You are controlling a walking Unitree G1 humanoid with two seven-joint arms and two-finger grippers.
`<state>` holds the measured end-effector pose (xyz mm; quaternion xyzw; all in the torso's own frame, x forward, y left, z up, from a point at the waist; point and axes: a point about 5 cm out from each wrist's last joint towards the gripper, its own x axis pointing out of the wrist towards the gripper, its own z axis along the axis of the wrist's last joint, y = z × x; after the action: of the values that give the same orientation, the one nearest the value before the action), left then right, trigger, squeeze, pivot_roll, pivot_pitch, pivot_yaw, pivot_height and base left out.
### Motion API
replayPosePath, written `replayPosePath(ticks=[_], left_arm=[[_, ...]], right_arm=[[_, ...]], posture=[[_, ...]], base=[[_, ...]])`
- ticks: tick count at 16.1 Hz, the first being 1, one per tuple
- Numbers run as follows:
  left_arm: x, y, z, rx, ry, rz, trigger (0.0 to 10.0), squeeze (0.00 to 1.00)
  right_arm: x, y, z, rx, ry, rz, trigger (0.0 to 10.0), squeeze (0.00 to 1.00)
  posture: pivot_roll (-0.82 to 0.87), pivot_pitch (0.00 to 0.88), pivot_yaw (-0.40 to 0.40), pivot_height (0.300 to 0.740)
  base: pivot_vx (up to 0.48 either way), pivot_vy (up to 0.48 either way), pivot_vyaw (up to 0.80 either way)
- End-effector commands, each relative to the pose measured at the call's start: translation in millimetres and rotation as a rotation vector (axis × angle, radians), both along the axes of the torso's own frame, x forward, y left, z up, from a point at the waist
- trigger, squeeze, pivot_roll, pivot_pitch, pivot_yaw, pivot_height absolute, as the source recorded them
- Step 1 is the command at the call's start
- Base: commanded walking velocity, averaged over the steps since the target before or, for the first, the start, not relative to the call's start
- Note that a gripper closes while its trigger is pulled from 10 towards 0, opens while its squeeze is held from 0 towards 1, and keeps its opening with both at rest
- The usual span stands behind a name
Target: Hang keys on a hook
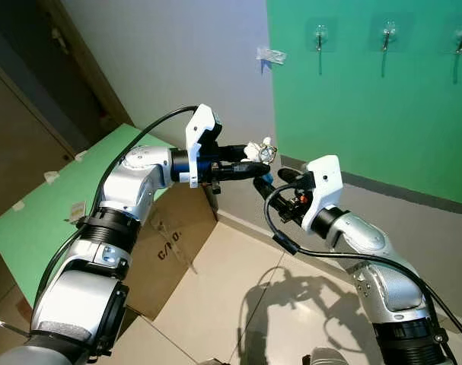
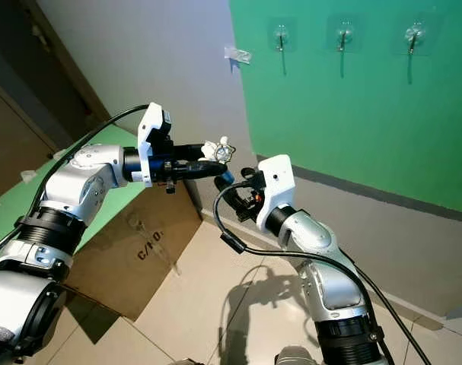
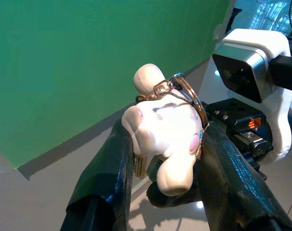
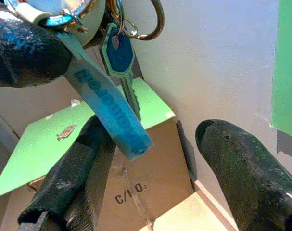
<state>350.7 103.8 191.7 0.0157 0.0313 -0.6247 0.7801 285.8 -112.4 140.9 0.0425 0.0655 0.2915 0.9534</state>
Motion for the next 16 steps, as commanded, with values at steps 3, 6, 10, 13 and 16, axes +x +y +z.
replayPosePath(ticks=[3,6,10,13,16], left_arm=[[-0.8,7.0,-2.3,0.02,-0.008,0.028,0.0,0.0],[-1.7,7.5,-4.0,0.02,-0.01,0.036,0.0,0.0],[-3.7,9.3,-8.8,0.033,-0.012,0.053,0.0,0.0],[-1.9,8.9,-7.5,0.034,-0.019,0.064,0.0,0.0],[-1.0,8.0,-7.0,0.039,-0.023,0.067,0.0,0.0]], right_arm=[[-0.8,1.7,-4.3,-0.005,0.019,-0.018,0.0,0.0],[-2.2,2.1,-6.3,-0.014,0.023,-0.005,0.0,0.0],[-2.7,4.8,-6.8,-0.012,0.027,0.027,0.0,0.0],[-3.5,5.5,-7.4,-0.009,0.03,0.035,0.0,0.0],[-4.3,5.3,-7.2,-0.006,0.031,0.036,0.0,0.0]], posture=[[-0.33,0.058,0.218,0.74],[-0.33,0.059,0.213,0.74],[-0.31,0.056,0.202,0.74],[-0.32,0.057,0.204,0.74],[-0.32,0.058,0.208,0.74]], base=[[0.0,0.0,0.0],[0.0,0.0,0.0],[0.0,0.0,0.0],[0.0,0.0,0.0],[0.0,0.0,0.0]])
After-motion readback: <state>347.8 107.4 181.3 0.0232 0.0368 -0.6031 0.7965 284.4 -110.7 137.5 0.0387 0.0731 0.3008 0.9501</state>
